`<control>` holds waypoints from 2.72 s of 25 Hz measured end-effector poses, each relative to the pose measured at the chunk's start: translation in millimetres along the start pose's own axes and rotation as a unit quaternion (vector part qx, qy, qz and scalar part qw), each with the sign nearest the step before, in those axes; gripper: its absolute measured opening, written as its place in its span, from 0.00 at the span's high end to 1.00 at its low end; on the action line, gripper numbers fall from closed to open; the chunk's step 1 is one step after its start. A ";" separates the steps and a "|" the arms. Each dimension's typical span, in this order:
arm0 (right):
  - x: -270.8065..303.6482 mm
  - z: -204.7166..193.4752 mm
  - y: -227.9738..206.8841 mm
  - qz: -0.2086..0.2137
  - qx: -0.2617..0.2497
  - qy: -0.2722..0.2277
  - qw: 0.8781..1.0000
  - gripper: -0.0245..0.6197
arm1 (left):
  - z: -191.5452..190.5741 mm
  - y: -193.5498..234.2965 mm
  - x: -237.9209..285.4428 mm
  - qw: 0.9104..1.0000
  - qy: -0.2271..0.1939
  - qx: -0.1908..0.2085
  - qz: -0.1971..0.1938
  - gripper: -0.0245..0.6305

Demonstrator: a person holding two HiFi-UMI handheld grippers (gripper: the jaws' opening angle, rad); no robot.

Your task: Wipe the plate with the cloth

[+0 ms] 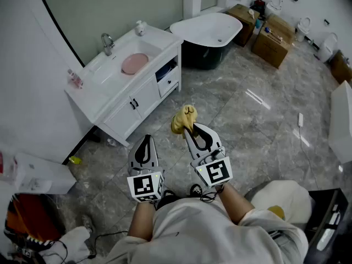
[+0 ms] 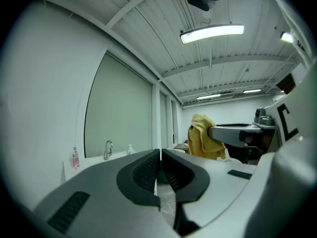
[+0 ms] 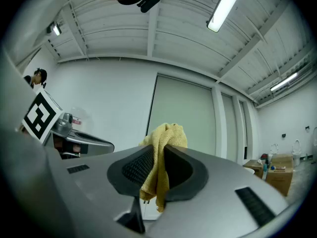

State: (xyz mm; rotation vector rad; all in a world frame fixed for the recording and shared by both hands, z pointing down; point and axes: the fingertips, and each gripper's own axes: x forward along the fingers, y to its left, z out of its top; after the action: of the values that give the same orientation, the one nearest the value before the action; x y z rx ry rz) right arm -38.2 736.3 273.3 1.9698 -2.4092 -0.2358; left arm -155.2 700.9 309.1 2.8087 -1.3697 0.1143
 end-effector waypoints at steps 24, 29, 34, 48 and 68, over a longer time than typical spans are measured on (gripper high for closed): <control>67.9 -21.8 83.4 0.026 -0.005 0.026 0.999 0.86 | -44.2 97.5 -19.6 1.000 0.021 -0.015 -0.009 0.92; 82.5 -31.3 99.7 0.018 0.000 0.037 0.999 0.86 | -50.5 118.7 -12.6 0.999 0.036 -0.013 -0.024 0.78; 96.8 -44.7 99.7 0.006 0.011 0.049 0.999 0.86 | -65.3 131.5 -1.2 0.998 0.056 -0.018 -0.034 0.78; 238.3 -80.3 -2.6 0.033 0.020 0.034 0.999 0.86 | -66.0 172.4 160.9 0.996 0.088 0.003 -0.017 0.78; 447.4 -141.7 -155.9 0.075 0.039 0.052 0.995 0.86 | -82.5 239.9 407.3 0.991 0.134 -0.022 0.022 0.78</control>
State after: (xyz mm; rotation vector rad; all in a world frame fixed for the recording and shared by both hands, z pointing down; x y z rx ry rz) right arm 38.3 255.0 357.7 1.7686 -2.5185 -0.0360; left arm -99.1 236.5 416.3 2.6100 -1.3530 0.4382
